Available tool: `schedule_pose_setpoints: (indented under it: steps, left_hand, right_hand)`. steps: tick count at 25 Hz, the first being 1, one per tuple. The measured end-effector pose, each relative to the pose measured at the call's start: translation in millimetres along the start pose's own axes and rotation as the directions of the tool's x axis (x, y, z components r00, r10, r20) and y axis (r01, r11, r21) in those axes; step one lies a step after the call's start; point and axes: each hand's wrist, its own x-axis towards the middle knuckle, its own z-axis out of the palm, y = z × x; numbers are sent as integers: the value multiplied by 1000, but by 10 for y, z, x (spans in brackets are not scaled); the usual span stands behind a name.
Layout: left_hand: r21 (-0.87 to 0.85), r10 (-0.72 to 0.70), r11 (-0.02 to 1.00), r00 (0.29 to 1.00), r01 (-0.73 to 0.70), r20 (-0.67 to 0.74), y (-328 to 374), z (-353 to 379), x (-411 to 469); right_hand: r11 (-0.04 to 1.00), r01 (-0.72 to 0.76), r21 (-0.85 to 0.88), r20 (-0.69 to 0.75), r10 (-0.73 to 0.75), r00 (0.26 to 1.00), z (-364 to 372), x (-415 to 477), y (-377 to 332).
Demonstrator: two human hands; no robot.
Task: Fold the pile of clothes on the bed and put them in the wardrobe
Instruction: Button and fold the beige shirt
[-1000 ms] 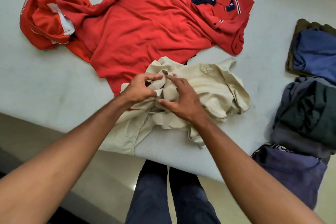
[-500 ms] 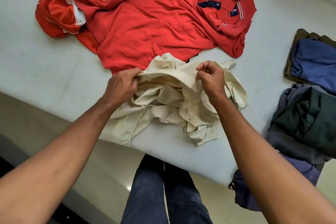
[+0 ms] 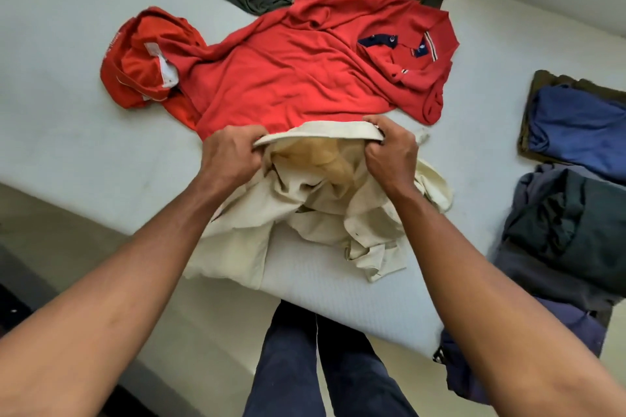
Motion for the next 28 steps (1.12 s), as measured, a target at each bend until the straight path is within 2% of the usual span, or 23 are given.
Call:
schedule_pose_setpoints:
  steps: [2, 4, 6, 7, 8, 9, 11, 12, 13, 14, 15, 17, 18, 19, 20, 21, 22, 23, 24, 25, 28]
  left_hand:
    - [2, -111, 994, 993, 111, 50, -32, -37, -52]
    - [-67, -198, 977, 979, 202, 55, 21, -109, -106]
    - [-214, -325, 921, 945, 325, 36, 159, -218, -156]
    - [-288, -421, 860, 905, 421, 65, 228, -252, -179]
    - [-377, -527, 756, 839, 535, 133, 268, -268, -174]
    - [-493, -620, 593, 752, 637, 226, 301, -273, -144]
    - [-680, -676, 177, 590, 712, 441, 376, -311, 37]
    - [-724, -651, 37, 566, 689, 506, 404, -347, 205]
    - [-764, -617, -32, 589, 644, 522, 433, -403, 435]
    - [-809, -601, -50, 630, 585, 492, 448, -471, 724]
    - [-855, -592, -51, 673, 516, 442, 495, -584, 1042]
    - [-916, -521, -39, 774, 399, 359, 592, -876, 1744]
    - [-921, -431, 8, 832, 390, 349, 608, -984, 2068]
    - [-906, -308, 103, 879, 410, 363, 629, -1061, 2329]
    - [-856, -192, 270, 896, 440, 400, 588, -1059, 2551]
    - [-763, -148, 470, 892, 444, 428, 503, -978, 2705]
    - [-626, -167, 661, 895, 413, 414, 379, -854, 2807]
    - [-476, -195, 794, 900, 379, 390, 243, -676, 2819]
    - [-357, -198, 866, 897, 349, 396, 91, -439, 2759]
    - [-286, -193, 897, 881, 337, 432, -44, -207, 2630]
    - [-212, -270, 880, 816, 424, 512, -403, 444, 1947]
  right_hand:
    - [1000, -4, -27, -15, 3, 1000, -220, 45, -1]
    - [995, -82, -56, -62, 78, 995, -373, 23, 34]
    - [967, -235, -92, -50, 232, 972, -472, -43, 16]
    - [945, -316, -85, 8, 318, 948, -478, -82, -5]
    - [922, -384, -51, 81, 387, 918, -463, -127, -63]
    - [896, -443, 3, 162, 437, 885, -410, -158, -123]
    - [840, -529, 123, 268, 485, 832, -307, -106, -307]
    - [801, -565, 196, 284, 505, 815, -260, 10, -426]
    - [748, -596, 292, 273, 532, 801, -206, 193, -555]
    - [672, -622, 401, 241, 578, 780, -142, 453, -714]
    - [573, -614, 543, 233, 600, 766, -83, 764, -858]
    - [416, -521, 745, 273, 522, 808, -10, 1477, -1225]
    - [416, -493, 764, 315, 427, 848, -3, 1777, -1416]
    - [503, -487, 714, 365, 326, 872, 19, 2036, -1532]
    - [647, -479, 593, 413, 266, 871, 86, 2251, -1575]
    - [787, -441, 432, 412, 263, 872, 182, 2411, -1530]
    - [884, -379, 272, 365, 270, 891, 280, 2494, -1435]
    - [931, -337, 139, 317, 281, 906, 409, 2491, -1267]
    - [943, -329, 38, 273, 307, 912, 531, 2401, -1045]
    - [936, -348, -47, 235, 349, 907, 616, 2233, -816]
    - [908, -371, -193, 145, 400, 905, 730, 1405, -92]
